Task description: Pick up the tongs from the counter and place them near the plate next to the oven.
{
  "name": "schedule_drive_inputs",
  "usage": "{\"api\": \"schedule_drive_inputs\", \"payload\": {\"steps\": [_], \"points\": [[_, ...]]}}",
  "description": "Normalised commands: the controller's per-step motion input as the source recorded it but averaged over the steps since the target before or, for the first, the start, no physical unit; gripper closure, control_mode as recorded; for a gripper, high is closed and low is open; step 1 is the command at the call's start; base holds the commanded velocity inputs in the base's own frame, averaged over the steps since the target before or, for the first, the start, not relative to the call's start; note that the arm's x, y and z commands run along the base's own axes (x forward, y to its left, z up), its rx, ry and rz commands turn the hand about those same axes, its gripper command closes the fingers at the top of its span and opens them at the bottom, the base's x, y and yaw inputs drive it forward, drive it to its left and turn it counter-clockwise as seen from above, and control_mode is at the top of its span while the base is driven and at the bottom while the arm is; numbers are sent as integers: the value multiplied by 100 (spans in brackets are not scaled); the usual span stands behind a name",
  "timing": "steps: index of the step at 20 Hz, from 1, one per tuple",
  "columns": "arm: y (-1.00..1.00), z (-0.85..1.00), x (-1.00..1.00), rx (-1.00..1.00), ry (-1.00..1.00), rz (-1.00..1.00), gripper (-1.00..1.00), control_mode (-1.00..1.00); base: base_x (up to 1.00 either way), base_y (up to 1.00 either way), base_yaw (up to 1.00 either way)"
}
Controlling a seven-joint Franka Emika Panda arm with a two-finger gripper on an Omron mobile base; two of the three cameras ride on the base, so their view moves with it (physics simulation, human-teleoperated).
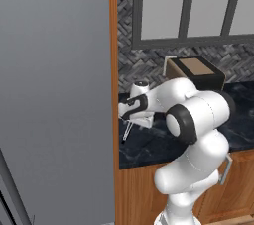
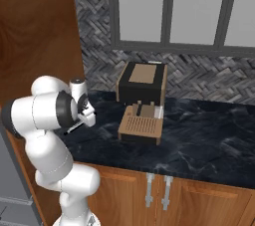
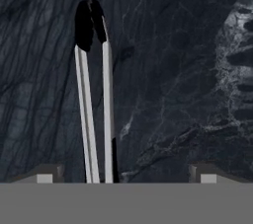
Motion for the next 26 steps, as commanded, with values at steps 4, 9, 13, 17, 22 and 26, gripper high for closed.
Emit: {"api": "schedule_drive_inputs", "payload": {"steps": [4, 9, 13, 17, 22, 26], "points": [[11, -10, 3, -2, 0, 0, -100, -100, 0, 0, 0], [0, -11, 0, -1, 0, 0, -100, -100, 0, 0, 0], [0, -10, 0, -1, 0, 0, -100, -100, 0, 0, 0], [0, 0, 21, 0, 0, 0, -100, -100, 0, 0, 0], [3, 0, 20, 0, 0, 0, -100, -100, 0, 0, 0], [4, -5, 3, 0, 0, 0, -100, -100, 0, 0, 0]]}}
